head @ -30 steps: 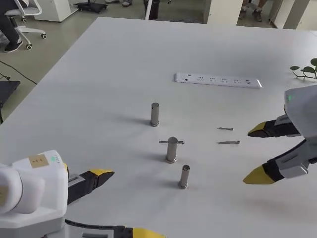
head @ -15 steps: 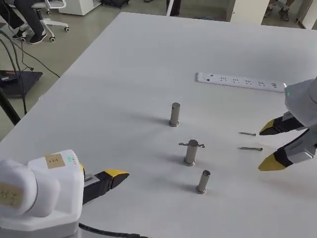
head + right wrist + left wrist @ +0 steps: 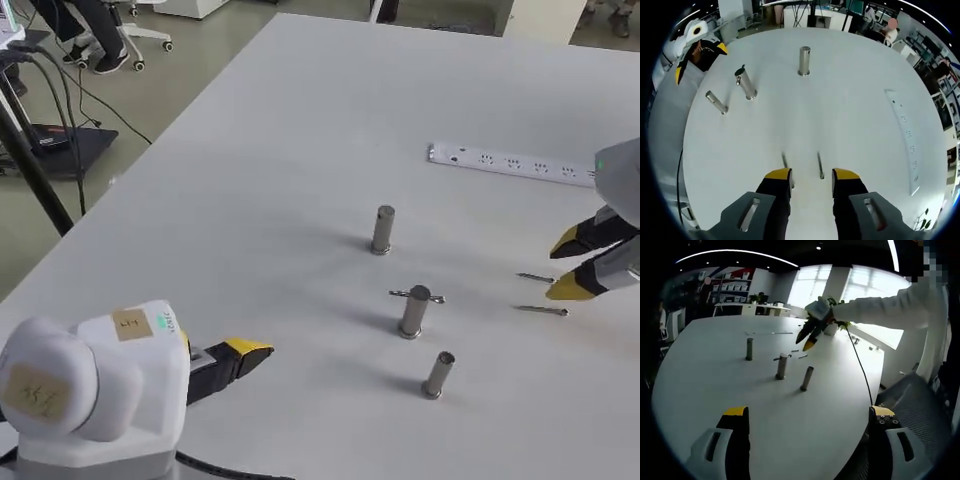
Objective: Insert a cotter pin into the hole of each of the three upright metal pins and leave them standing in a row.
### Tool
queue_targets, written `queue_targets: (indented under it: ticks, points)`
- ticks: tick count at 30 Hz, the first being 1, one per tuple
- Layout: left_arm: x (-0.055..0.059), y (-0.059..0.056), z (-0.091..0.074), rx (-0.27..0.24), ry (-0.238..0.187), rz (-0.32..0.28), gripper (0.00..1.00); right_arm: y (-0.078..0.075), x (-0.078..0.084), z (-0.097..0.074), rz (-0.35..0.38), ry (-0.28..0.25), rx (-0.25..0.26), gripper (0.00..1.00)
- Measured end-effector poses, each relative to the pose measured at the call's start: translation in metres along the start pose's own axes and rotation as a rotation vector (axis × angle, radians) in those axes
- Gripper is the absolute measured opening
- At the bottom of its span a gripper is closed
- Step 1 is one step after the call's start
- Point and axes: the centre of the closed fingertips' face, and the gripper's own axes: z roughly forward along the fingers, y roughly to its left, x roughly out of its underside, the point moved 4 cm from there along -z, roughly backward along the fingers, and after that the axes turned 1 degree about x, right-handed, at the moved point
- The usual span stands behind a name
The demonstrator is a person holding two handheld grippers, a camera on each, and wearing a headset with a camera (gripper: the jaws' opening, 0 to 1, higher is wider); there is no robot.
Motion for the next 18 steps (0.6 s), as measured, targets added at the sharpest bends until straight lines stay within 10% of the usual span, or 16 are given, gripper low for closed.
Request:
queue_targets:
  ticks: [18]
  points:
    - [0.006,0.000,0.004,-0.010,0.024,-0.022,0.96,0.004,0.007,0.015,0.059,0.023,-0.052,0.15]
